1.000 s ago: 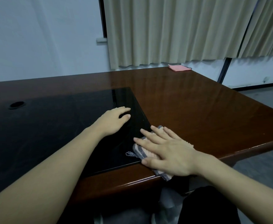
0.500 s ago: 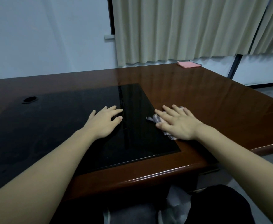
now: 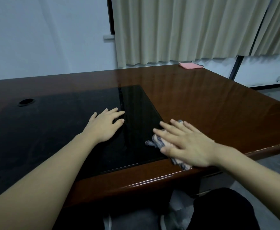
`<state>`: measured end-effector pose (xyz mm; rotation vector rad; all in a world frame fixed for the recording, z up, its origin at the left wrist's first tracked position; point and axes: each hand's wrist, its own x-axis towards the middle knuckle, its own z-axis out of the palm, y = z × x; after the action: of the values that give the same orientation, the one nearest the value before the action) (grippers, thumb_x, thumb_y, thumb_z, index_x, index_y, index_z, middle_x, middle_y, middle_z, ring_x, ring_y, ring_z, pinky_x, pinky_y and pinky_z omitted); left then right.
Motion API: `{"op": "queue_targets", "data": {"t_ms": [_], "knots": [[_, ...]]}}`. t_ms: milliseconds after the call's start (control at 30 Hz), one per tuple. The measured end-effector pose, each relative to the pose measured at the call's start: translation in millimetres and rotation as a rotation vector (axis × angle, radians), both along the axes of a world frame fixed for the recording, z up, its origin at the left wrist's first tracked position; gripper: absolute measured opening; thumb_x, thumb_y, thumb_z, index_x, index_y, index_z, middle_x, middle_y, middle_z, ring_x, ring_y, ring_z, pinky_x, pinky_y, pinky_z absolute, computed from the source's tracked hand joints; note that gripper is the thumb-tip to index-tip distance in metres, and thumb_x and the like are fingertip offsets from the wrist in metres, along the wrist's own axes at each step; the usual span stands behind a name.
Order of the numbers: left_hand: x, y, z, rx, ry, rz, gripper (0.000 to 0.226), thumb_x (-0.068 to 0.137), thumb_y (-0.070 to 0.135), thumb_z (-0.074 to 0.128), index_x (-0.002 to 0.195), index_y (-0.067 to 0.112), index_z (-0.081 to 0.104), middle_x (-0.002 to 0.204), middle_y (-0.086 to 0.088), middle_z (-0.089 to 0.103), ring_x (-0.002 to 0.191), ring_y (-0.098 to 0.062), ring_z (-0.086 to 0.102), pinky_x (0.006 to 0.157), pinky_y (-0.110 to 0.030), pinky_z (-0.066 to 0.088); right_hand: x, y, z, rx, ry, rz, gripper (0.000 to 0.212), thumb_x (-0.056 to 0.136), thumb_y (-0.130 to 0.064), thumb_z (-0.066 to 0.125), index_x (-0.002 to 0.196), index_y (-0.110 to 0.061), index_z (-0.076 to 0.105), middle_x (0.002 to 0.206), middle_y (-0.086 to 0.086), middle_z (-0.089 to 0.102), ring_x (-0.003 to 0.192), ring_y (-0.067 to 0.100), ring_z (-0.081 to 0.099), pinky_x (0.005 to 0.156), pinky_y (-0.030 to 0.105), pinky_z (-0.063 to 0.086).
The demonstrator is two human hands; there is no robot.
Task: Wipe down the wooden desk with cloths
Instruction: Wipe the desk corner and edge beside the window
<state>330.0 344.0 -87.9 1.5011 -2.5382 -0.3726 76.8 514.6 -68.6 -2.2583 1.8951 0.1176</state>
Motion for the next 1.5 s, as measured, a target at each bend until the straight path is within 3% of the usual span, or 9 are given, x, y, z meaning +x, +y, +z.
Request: {"op": "queue_targets", "data": {"t_ms": [133, 267, 500, 633, 800, 1067, 1233, 1367, 1500], "knots": [[-0.5, 0.1, -0.4, -0.002, 0.016, -0.001, 0.048, 0.108, 0.049, 0.031, 0.156, 0.042, 0.03, 0.168, 0.012, 0.018, 0.157, -0.019, 0.009, 0.125, -0.051, 0.001, -24.2, -40.5, -5.0, -0.028, -0.008, -0.152, 0.064, 0.094, -0.075, 0.015, 0.153, -0.057, -0.002, 0.169, -0.014, -0.008, 0.155, 0.016, -0.014, 0.124, 0.044, -0.007], [-0.1, -0.9, 0.4, 0.011, 0.028, -0.005, 0.049, 0.107, 0.049, 0.034, 0.156, 0.041, 0.032, 0.168, 0.011, 0.018, 0.156, -0.019, 0.01, 0.125, -0.051, 0.002, 1.0, -63.8, -3.5, -0.009, 0.013, -0.173, 0.067, 0.098, -0.072, 0.018, 0.158, -0.05, -0.003, 0.17, -0.008, -0.008, 0.156, 0.023, -0.012, 0.125, 0.051, -0.005], [20.4, -7.4, 17.8, 0.003, 0.176, -0.016, 0.048, 0.105, 0.039, 0.05, 0.152, 0.03, 0.046, 0.163, 0.0, 0.035, 0.15, -0.024, 0.032, 0.122, -0.039, 0.024, 92.3, -13.1, -4.0, -0.03, 0.02, 0.16, 0.069, 0.098, -0.073, 0.02, 0.158, -0.049, -0.006, 0.169, -0.008, -0.013, 0.154, 0.02, -0.019, 0.124, 0.048, -0.012], [42.8, -5.1, 16.5, -0.003, 0.095, 0.008, 0.048, 0.105, 0.042, 0.047, 0.152, 0.033, 0.043, 0.164, 0.002, 0.032, 0.152, -0.024, 0.028, 0.124, -0.051, 0.02, 86.7, 13.5, -2.6, -0.016, -0.022, 0.24, 0.067, 0.097, -0.074, 0.022, 0.156, -0.054, -0.006, 0.166, -0.015, -0.018, 0.151, 0.011, -0.027, 0.123, 0.041, -0.018], [72.3, -0.3, 11.8, -0.003, 0.055, 0.058, 0.049, 0.106, 0.045, 0.044, 0.154, 0.036, 0.039, 0.166, 0.005, 0.027, 0.155, -0.024, 0.02, 0.125, -0.054, 0.012, 51.3, 1.5, 2.5, 0.018, 0.009, 0.127, 0.067, 0.09, -0.078, 0.015, 0.152, -0.06, -0.006, 0.164, -0.021, -0.019, 0.151, 0.008, -0.025, 0.123, 0.039, -0.015], [101.9, 8.5, 11.4, 0.0, 0.021, 0.136, 0.049, 0.106, 0.046, 0.04, 0.154, 0.038, 0.036, 0.167, 0.009, 0.021, 0.156, -0.022, 0.013, 0.124, -0.055, 0.005, 57.1, -74.3, -0.6, 0.0, -0.011, -0.065, 0.066, 0.099, -0.071, 0.019, 0.158, -0.05, -0.002, 0.17, -0.009, -0.009, 0.155, 0.022, -0.014, 0.125, 0.049, -0.008], [106.0, 12.2, 10.4, -0.006, 0.015, 0.157, 0.049, 0.106, 0.048, 0.04, 0.154, 0.04, 0.035, 0.167, 0.01, 0.021, 0.156, -0.023, 0.014, 0.123, -0.059, 0.004, 114.9, -48.9, 3.1, 0.006, 0.022, 0.133, 0.068, 0.099, -0.072, 0.019, 0.158, -0.049, -0.005, 0.169, -0.008, -0.012, 0.155, 0.023, -0.016, 0.124, 0.051, -0.009], [104.2, 16.2, 8.7, 0.012, -0.011, 0.161, 0.05, 0.106, 0.049, 0.038, 0.155, 0.041, 0.034, 0.168, 0.01, 0.02, 0.156, -0.023, 0.013, 0.123, -0.06, 0.005, 137.7, -1.6, -0.4, 0.005, -0.01, 0.319, 0.069, 0.097, -0.074, 0.02, 0.156, -0.052, -0.006, 0.167, -0.012, -0.017, 0.152, 0.015, -0.024, 0.123, 0.044, -0.017], [103.5, 19.7, 9.5, 0.012, -0.012, 0.168, 0.05, 0.106, 0.049, 0.038, 0.155, 0.039, 0.034, 0.168, 0.009, 0.019, 0.156, -0.024, 0.011, 0.123, -0.059, 0.003, 126.8, 10.0, 0.1, 0.016, -0.023, 0.336, 0.069, 0.095, -0.076, 0.02, 0.155, -0.055, -0.006, 0.166, -0.017, -0.019, 0.15, 0.01, -0.028, 0.122, 0.04, -0.019]]}}
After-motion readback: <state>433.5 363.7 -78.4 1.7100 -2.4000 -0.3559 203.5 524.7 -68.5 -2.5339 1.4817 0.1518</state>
